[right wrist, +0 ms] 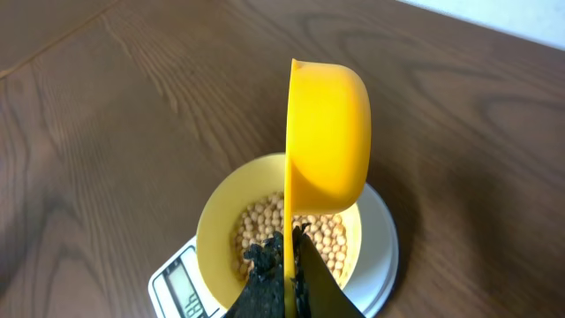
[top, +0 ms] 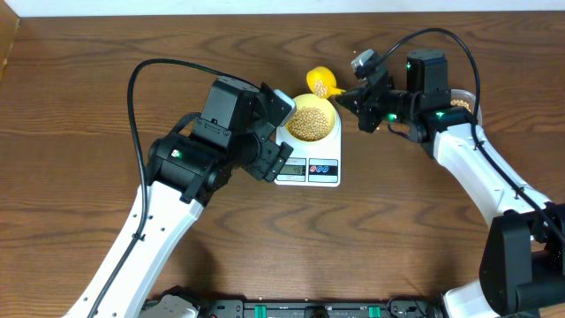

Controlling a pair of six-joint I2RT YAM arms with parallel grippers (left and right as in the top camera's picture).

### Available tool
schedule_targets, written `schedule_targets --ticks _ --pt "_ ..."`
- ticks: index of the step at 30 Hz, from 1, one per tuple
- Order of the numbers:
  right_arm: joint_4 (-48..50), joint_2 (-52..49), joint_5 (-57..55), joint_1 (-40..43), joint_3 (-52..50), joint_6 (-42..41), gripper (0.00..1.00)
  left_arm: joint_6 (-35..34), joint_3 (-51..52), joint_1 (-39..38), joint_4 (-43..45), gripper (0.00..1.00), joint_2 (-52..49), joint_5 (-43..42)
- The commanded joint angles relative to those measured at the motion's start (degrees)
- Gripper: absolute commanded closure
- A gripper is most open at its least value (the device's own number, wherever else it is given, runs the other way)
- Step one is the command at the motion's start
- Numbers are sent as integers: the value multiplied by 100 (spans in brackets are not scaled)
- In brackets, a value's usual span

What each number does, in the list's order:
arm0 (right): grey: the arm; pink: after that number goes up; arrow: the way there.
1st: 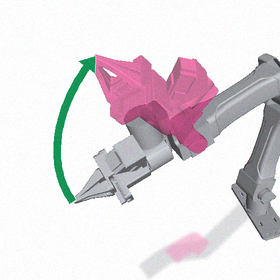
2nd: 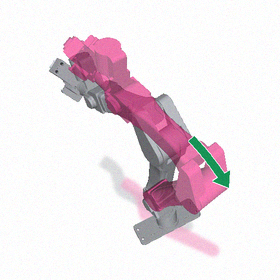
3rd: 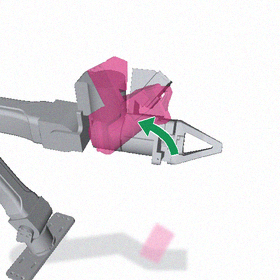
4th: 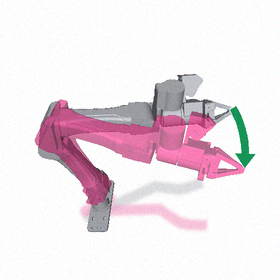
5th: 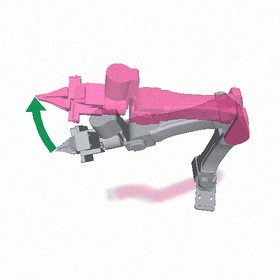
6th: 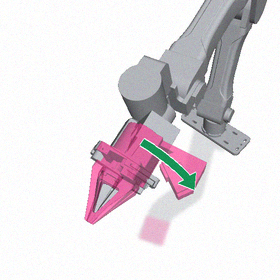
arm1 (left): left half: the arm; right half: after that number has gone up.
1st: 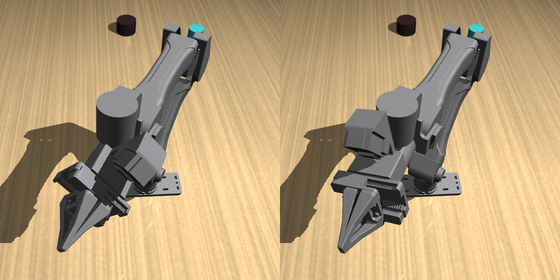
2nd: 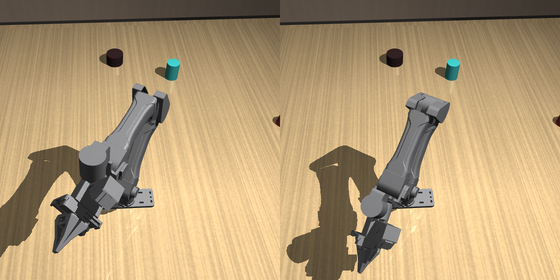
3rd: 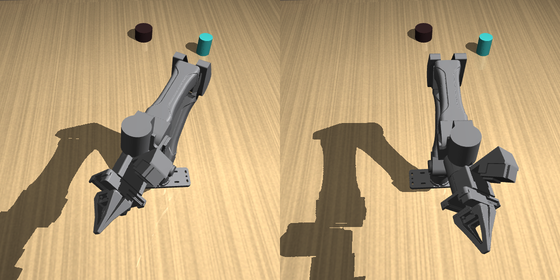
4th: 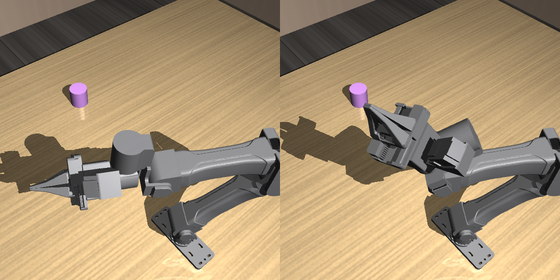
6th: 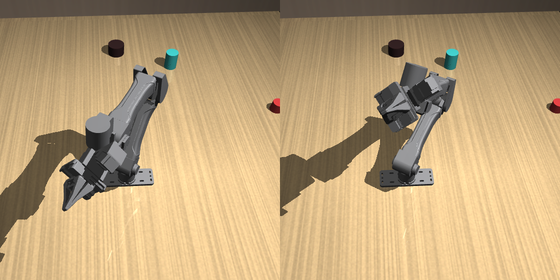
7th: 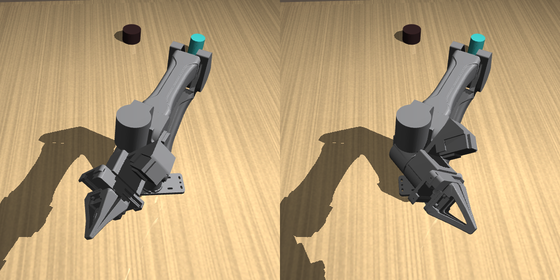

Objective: Scoop item into bowl and weigh 50g on scale

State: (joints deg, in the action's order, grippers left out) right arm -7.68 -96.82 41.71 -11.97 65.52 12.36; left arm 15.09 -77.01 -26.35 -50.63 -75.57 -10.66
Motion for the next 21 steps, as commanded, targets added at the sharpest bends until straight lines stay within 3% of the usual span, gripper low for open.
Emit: schedule_targets --ticks 1,10,21 --pt "-227 76 39 -50 15 9 99 52 -46 31 -11 19 -2 -70" --pt "-592 74 17 -50 13 59 99 52 -46 31 -11 19 -2 -70" --pt "0 70 44 -50 15 31 99 52 -46 31 -11 19 -2 -72"
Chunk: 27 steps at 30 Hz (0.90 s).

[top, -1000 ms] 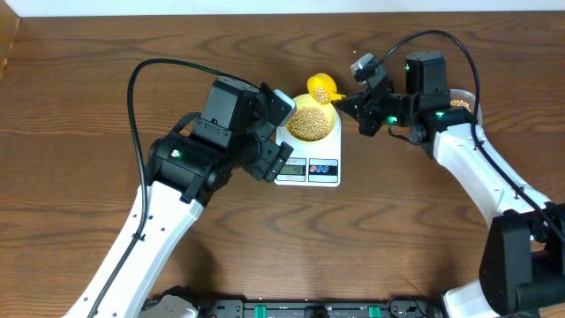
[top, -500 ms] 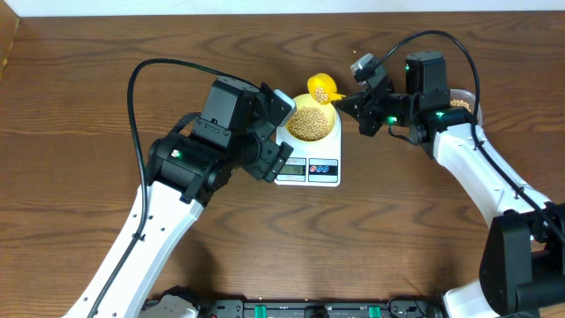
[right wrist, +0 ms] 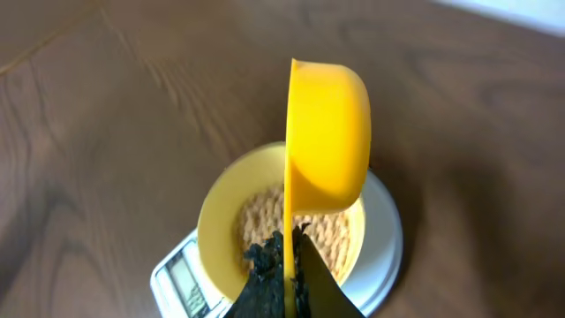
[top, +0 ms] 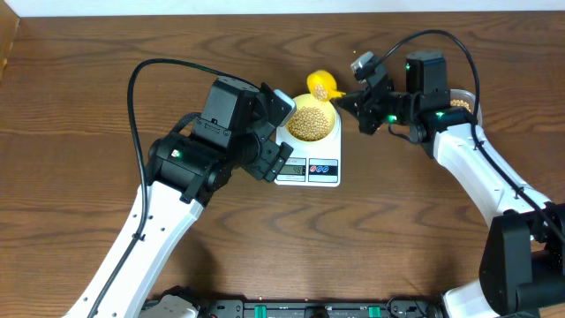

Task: Scoop item into bowl and weigh 50g on scale
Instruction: 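Hold the yellow scoop tilted over the bowl, trickling soybeans in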

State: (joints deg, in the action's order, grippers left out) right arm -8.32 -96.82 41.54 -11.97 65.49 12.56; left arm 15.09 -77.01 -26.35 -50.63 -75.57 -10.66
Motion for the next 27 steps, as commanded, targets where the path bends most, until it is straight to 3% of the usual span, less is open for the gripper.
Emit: schedule_targets --ticks 1,27 --pt "-42 70 61 -50 17 -31 99 52 -46 31 -11 19 -2 -70" --pt "-160 70 37 -50 15 -9 99 52 -46 31 -11 19 -2 -70"
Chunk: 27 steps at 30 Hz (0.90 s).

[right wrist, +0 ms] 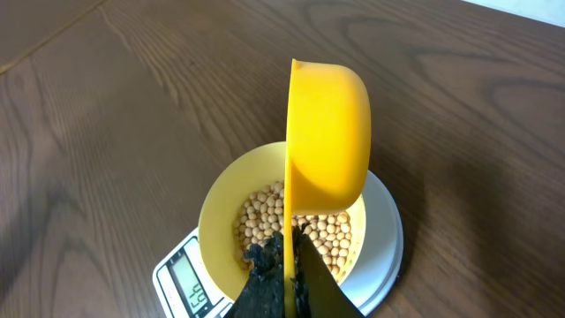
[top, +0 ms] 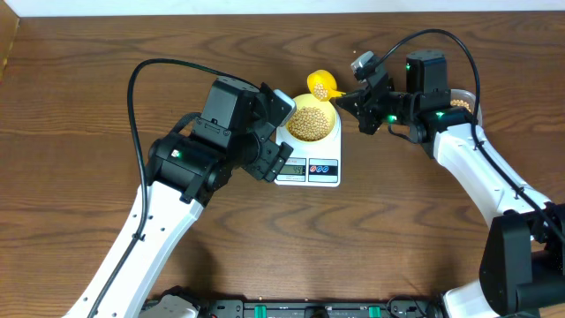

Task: Scoop item into bowl and weigh 50g on scale
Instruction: 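Hold the yellow scoop tilted over the bowl, trickling soybeans in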

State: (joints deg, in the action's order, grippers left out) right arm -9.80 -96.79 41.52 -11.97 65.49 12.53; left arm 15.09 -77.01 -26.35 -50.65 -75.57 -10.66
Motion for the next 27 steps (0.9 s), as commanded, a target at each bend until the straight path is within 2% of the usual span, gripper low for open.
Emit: schedule_targets --ticks 1,27 --pt "-11 68 39 -50 15 -7 99 52 -46 31 -9 19 -2 -70" --pt "-44 68 39 -50 15 -2 99 52 -46 31 -9 19 -2 -70"
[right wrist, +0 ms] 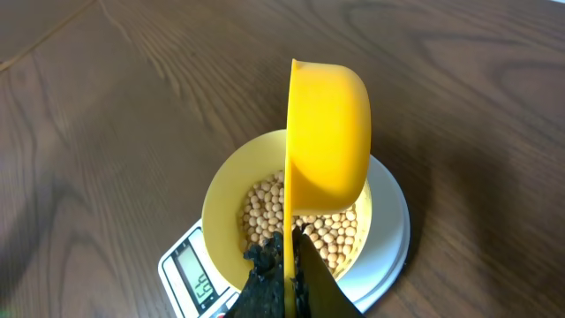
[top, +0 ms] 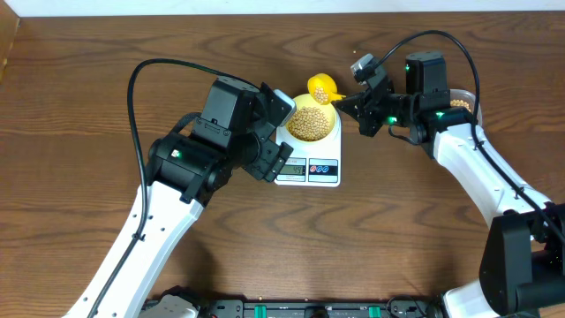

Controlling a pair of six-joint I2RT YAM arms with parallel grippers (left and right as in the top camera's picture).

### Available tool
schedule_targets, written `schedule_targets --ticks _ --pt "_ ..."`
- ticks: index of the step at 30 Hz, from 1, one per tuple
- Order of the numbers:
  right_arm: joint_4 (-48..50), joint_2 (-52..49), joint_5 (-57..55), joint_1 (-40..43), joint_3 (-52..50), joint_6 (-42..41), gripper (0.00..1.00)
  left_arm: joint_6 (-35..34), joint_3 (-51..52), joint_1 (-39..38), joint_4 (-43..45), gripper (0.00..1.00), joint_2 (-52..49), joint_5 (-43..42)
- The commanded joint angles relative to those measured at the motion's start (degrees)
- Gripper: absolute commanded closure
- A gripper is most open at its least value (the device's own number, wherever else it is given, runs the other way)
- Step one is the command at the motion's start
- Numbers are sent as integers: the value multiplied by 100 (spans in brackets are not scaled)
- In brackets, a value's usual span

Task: Scoop item into bowl and weigh 50g on scale
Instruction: 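Hold the yellow scoop tilted over the bowl, trickling soybeans in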

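Observation:
A yellow bowl (top: 311, 123) of pale beans stands on the white scale (top: 309, 168); the same bowl (right wrist: 228, 208) and scale (right wrist: 190, 274) show below the scoop in the right wrist view. My right gripper (right wrist: 288, 252) is shut on the handle of a yellow scoop (right wrist: 328, 132), turned on edge over the bowl's far rim. From overhead the scoop (top: 321, 87) still holds some beans, just behind the bowl, with the right gripper (top: 356, 99) beside it. My left gripper (top: 275, 132) sits at the bowl's left side; its fingers are hidden by the arm.
A container of beans (top: 461, 99) sits at the far right behind the right arm. The scale's display (right wrist: 200, 284) faces the front. Dark wooden tabletop (top: 79, 132) extends all round, with a pale wall along the back.
The scoop has shifted very slightly over the bowl's rim. The bowl and scale sit a little lower and nearer in the right wrist view. The left arm has not moved.
At every earlier moment my right gripper held the tilted scoop over the bowl's far rim, with the left arm beside the scale. The scoop wavered slightly between moments, and the view blurred once. It stands much the same now.

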State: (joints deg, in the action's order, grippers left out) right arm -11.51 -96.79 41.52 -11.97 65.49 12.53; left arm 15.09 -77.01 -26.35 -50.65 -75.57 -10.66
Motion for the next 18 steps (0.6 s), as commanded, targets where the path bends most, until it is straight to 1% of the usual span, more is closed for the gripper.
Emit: schedule_targets --ticks 1,5,8,10,12,15,18 --pt "168 68 42 -50 15 -4 99 52 -46 31 -9 19 -2 -70" --pt "-149 68 79 -50 15 0 99 52 -46 31 -9 19 -2 -70" --pt "2 68 59 -50 17 175 99 52 -46 31 -9 19 -2 -70" --pt "31 68 87 -52 17 76 99 52 -46 31 -9 19 -2 -72" --pt "-153 68 107 -57 15 -87 99 52 -46 31 -9 19 -2 -70" --pt "-57 68 81 -68 15 149 99 52 -46 31 -9 19 -2 -70" --pt "52 68 90 -79 17 33 99 52 -46 31 -9 19 -2 -70"
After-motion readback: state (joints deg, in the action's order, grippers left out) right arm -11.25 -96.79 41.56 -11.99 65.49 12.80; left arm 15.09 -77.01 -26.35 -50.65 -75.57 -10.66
